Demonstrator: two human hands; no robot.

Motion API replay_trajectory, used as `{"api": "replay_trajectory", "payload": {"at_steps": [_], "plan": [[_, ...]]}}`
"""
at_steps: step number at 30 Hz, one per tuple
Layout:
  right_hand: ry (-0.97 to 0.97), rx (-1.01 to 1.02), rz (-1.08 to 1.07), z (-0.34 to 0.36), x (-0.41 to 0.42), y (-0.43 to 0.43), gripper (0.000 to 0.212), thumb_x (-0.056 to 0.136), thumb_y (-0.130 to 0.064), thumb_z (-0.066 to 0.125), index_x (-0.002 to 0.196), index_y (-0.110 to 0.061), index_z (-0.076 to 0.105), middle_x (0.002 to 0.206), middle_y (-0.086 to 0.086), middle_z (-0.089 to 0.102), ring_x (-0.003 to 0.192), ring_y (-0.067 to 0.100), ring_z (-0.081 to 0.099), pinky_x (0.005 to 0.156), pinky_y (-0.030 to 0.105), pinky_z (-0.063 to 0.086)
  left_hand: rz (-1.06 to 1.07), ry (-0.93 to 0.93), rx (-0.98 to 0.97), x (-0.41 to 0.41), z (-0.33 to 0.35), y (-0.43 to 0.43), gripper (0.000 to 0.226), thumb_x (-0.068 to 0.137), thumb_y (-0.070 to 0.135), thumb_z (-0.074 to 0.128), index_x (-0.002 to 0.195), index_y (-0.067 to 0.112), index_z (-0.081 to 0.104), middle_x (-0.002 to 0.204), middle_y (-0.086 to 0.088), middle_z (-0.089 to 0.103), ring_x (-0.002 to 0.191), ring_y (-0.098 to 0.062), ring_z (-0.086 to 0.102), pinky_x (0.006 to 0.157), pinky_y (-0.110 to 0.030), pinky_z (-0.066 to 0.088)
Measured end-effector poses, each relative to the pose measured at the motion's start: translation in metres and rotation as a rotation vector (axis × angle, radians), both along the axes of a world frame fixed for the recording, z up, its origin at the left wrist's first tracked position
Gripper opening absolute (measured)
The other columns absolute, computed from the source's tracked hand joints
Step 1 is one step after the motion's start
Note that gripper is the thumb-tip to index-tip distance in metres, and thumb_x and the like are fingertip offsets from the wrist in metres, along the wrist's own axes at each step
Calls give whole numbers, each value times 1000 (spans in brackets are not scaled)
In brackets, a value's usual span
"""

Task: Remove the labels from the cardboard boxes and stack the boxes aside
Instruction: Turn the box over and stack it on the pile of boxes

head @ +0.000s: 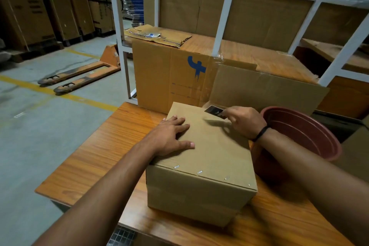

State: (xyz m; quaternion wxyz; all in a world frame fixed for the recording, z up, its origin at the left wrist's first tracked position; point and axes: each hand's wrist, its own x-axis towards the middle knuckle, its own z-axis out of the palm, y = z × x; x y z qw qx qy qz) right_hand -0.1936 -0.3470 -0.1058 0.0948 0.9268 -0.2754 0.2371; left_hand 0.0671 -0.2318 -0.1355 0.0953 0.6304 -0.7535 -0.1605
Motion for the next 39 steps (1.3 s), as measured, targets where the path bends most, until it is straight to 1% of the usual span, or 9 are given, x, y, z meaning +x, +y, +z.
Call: {"api": "replay_trajectory", "payload": {"at_steps": [3, 10, 14, 18, 22, 25, 28, 33, 39], "plan": [[-218, 256, -246, 4, -1, 1, 4, 90, -11, 60, 92, -11, 56, 79, 9, 69, 70, 30, 66, 59, 38, 53, 5, -8, -6, 0, -1, 0, 81, 85, 70, 49, 152, 31, 26, 163, 5, 11, 150, -16, 3, 120, -43, 2], [-818, 529, -525, 22, -28, 14, 34, 86, -11, 70, 114, -19, 51, 106, 2, 66, 90, 12, 64, 69, 27, 55, 3, -74, -16, 0, 1, -1, 79, 86, 74, 41, 152, 33, 26, 163, 6, 13, 150, -15, 5, 119, -47, -3], [-766, 549, -617, 14, -27, 35, 39, 84, -14, 73, 120, -20, 60, 109, 3, 72, 94, 9, 67, 82, 35, 57, 70, -99, -72, -15, 21, -2, 60, 91, 63, 48, 142, 31, 47, 151, 5, 42, 142, -14, 32, 119, -53, -2], [-591, 325, -678, 0, -5, 62, 28, 83, -22, 71, 111, -24, 71, 99, -2, 75, 91, 16, 70, 81, 40, 57, 120, 623, -12, -63, 40, -3, 53, 91, 40, 65, 138, 18, 54, 132, 0, 62, 120, -15, 57, 106, -36, 42], [-395, 103, -652, -8, 11, 96, 22, 84, -27, 65, 104, -30, 72, 85, 3, 74, 78, 30, 68, 64, 41, 54, 157, 1221, 106, -106, 42, -10, 17, 89, 33, 69, 99, 20, 73, 102, -4, 73, 101, -21, 68, 84, -36, 58], [-312, -11, -575, -7, 5, 114, 21, 81, -23, 68, 101, -24, 73, 85, 3, 73, 80, 27, 67, 63, 39, 55, 224, 1419, 112, -123, 43, -12, 13, 93, 14, 64, 85, 7, 70, 86, -12, 71, 81, -24, 71, 68, -30, 60], [-311, 91, -517, -6, -15, 123, 20, 87, -32, 61, 96, -19, 74, 91, -1, 74, 89, 21, 65, 74, 39, 53, 222, 1351, 110, -129, 38, -16, 19, 96, 6, 57, 95, -11, 66, 89, -26, 68, 71, -28, 68, 55, -28, 57], [-787, 442, -693, -1, -54, 113, 17, 85, -20, 72, 101, -13, 76, 99, -6, 73, 91, 4, 65, 85, 20, 51, 159, 1274, 164, -147, 45, -21, 14, 98, 4, 52, 97, 3, 66, 93, -20, 70, 63, -22, 69, 53, -26, 56], [-1043, 1113, -531, 21, -91, 77, 16, 84, 5, 68, 98, -2, 69, 93, 18, 73, 83, 25, 72, 73, 33, 59, 97, 1144, 253, -179, 50, -42, 24, 99, 7, 52, 115, -7, 63, 97, -19, 69, 67, -18, 68, 58, -26, 59]]}}
